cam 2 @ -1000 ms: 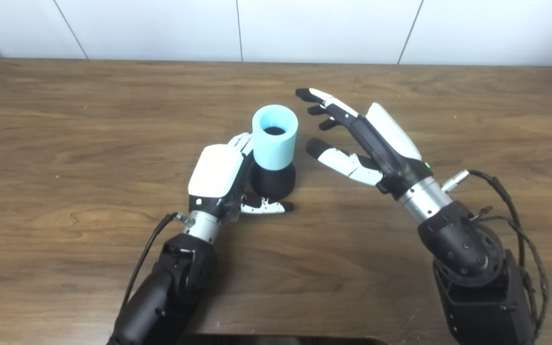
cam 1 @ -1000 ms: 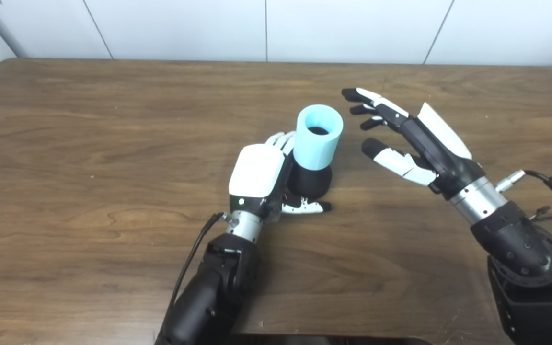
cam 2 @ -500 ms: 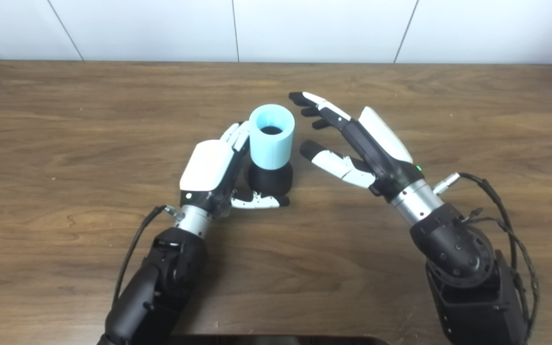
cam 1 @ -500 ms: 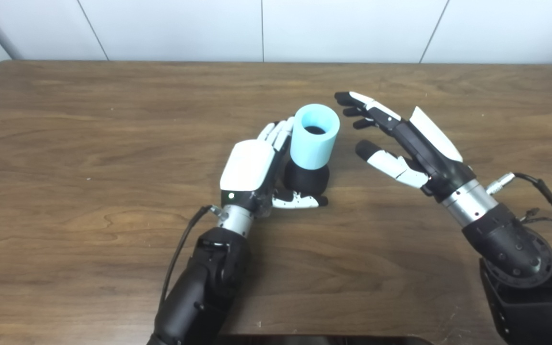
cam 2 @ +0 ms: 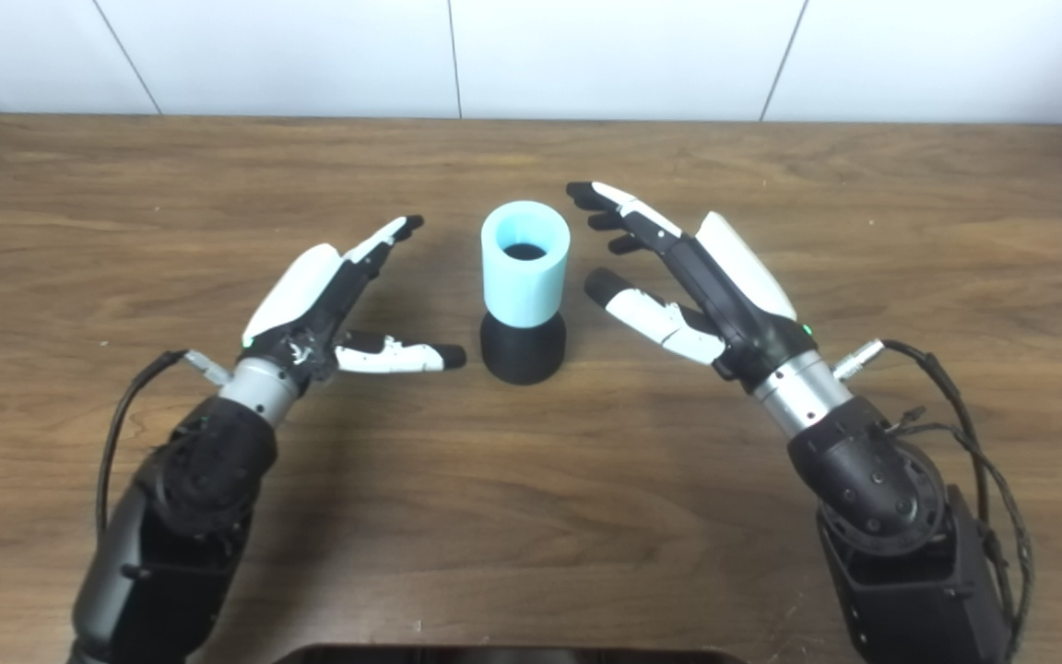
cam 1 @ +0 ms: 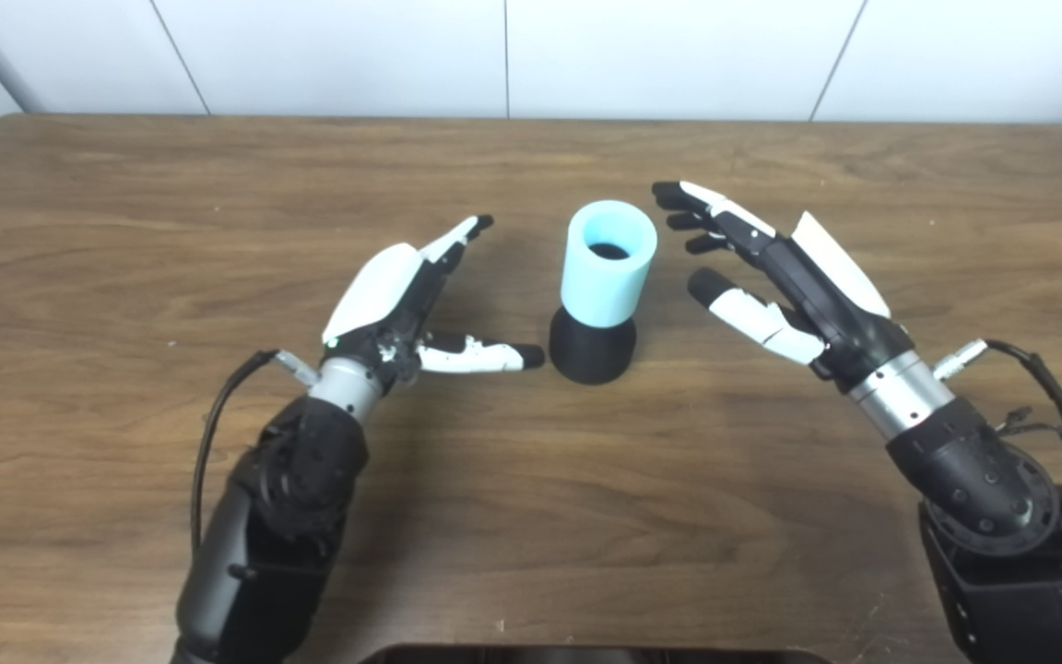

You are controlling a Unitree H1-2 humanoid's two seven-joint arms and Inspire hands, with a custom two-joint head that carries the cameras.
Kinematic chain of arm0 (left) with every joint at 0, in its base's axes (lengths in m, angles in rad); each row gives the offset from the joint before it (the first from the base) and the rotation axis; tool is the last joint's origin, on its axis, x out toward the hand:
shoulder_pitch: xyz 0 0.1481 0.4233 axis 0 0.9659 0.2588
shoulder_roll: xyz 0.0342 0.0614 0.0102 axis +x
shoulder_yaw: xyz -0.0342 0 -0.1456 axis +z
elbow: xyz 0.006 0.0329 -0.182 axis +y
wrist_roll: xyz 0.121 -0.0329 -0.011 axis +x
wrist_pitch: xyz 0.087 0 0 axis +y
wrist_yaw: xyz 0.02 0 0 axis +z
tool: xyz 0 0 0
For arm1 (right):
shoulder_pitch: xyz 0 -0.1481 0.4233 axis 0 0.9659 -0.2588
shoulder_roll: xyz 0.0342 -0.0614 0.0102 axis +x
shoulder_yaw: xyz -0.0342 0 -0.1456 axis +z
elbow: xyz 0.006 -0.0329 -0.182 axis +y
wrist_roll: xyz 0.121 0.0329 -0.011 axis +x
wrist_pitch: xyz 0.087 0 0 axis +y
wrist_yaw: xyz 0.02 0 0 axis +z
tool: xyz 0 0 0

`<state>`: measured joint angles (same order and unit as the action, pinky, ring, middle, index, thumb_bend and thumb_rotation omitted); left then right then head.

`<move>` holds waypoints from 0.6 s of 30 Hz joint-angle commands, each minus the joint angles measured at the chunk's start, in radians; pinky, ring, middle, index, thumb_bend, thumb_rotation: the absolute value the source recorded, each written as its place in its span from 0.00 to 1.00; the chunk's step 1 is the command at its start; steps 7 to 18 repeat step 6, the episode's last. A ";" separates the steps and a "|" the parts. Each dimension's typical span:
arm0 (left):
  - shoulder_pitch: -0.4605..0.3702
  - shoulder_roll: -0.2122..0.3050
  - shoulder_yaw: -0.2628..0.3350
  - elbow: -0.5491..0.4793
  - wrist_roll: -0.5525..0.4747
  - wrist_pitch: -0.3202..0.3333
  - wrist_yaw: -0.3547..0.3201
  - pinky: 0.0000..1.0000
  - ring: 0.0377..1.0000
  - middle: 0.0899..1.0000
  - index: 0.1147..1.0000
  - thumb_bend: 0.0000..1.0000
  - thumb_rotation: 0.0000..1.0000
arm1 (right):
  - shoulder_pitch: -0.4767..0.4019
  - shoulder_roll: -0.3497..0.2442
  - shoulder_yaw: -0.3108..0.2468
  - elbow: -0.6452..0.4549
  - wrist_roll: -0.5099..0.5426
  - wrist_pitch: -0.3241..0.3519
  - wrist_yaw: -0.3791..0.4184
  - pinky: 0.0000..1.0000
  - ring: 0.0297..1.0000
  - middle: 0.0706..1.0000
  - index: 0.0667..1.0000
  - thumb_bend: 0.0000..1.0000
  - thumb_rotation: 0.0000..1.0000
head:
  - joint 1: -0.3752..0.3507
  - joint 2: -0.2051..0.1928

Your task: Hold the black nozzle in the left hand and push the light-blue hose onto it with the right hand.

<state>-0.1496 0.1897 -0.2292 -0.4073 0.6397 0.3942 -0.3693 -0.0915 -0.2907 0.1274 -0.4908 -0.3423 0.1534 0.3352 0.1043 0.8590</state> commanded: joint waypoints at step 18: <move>-0.048 0.025 0.085 -0.130 -0.081 0.045 -0.009 0.55 0.74 0.82 0.89 1.00 0.41 | -0.018 -0.006 -0.025 0.001 0.000 -0.036 -0.035 0.73 0.81 0.86 0.89 0.50 1.00 | 0.000 0.001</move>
